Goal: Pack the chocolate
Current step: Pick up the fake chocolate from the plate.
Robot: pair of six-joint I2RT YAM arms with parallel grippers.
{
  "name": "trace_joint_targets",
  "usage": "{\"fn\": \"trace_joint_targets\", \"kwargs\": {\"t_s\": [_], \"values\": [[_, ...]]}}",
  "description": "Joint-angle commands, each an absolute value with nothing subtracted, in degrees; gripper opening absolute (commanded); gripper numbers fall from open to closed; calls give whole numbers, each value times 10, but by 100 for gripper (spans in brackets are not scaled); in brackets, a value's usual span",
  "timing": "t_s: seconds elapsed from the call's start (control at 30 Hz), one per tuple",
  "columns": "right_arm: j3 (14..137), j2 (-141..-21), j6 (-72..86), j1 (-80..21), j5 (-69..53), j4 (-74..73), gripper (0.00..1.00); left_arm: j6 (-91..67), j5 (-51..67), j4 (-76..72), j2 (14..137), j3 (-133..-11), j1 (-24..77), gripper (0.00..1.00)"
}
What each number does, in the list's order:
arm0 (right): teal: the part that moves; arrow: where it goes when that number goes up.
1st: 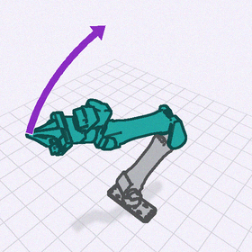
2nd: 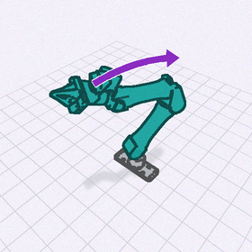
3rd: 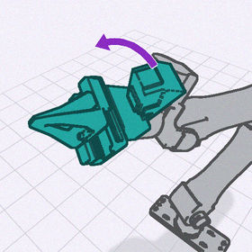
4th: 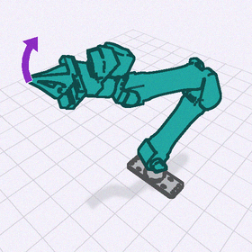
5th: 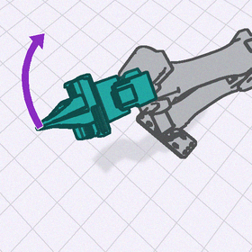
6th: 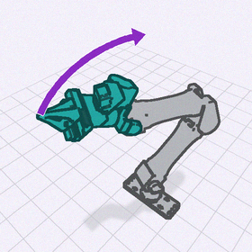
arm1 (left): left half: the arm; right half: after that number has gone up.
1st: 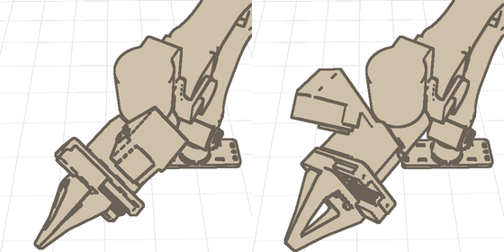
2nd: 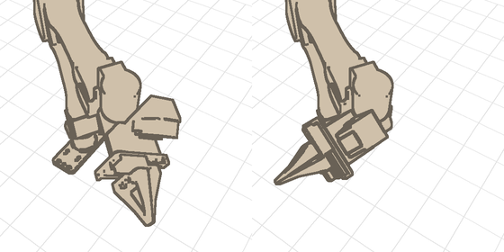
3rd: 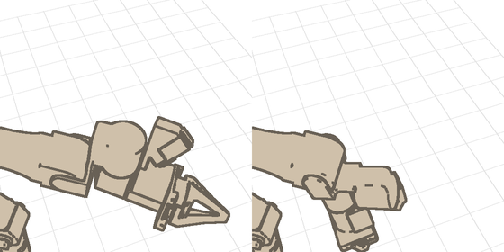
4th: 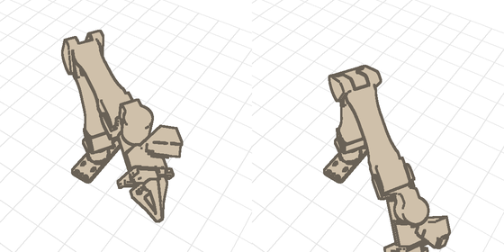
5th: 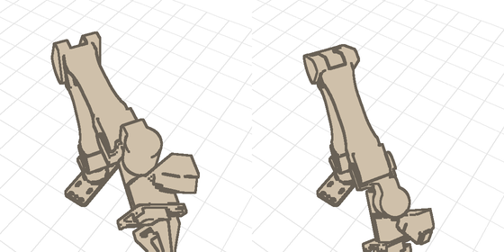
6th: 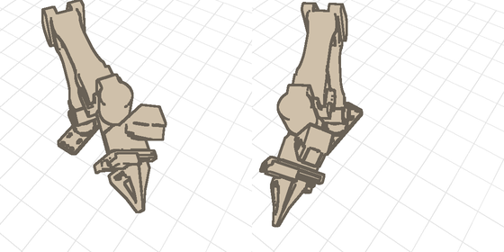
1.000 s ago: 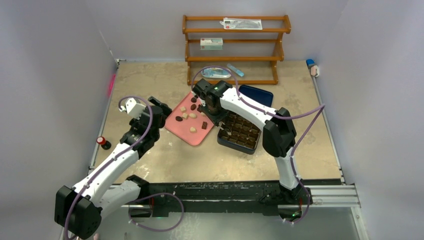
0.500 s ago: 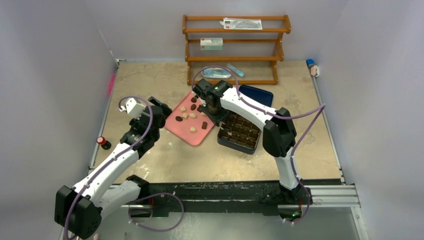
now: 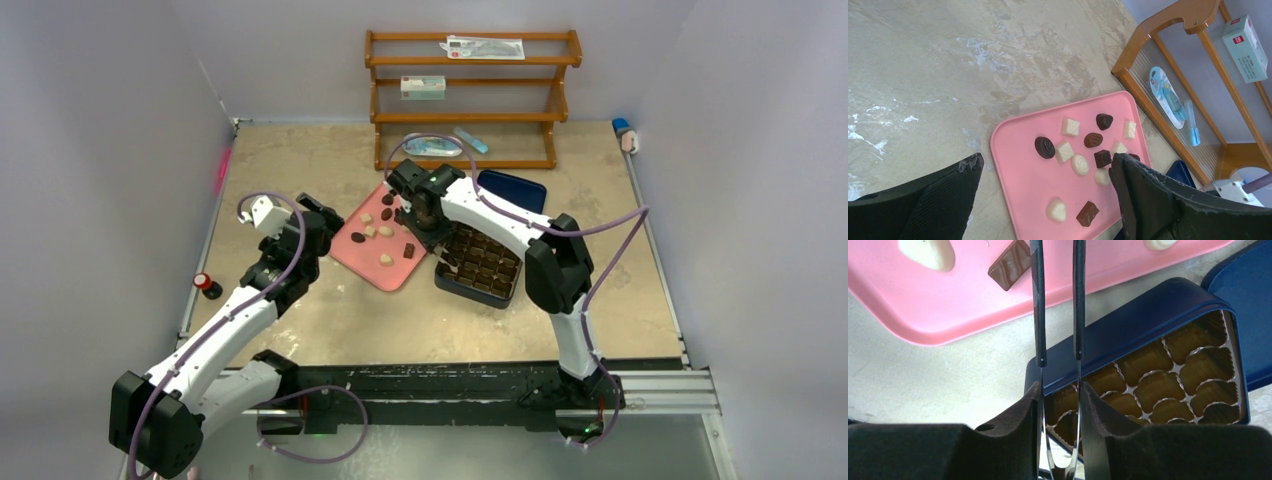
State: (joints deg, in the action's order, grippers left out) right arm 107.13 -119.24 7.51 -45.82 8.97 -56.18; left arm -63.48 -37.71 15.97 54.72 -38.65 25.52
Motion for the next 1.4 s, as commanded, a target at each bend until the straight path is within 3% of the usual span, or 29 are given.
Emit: {"fn": "trace_joint_targets", "kwargs": {"t_s": [0.0, 0.4, 0.7, 0.87, 1.37], "values": [[1051, -1173, 97, -451, 86, -529, 27, -635, -377, 159, 539, -395, 251, 100], [1054, -1176, 133, -439, 100, -517, 27, -640, -375, 158, 540, -393, 250, 100], [1016, -1130, 120, -436, 84, -453, 16, -638, -377, 162, 535, -395, 248, 100], [1016, -1129, 121, -436, 85, -456, 0, -638, -376, 163, 533, -395, 248, 100], [954, -1079, 158, -400, -9, -376, 0, -638, -375, 162, 533, -393, 247, 100]]}}
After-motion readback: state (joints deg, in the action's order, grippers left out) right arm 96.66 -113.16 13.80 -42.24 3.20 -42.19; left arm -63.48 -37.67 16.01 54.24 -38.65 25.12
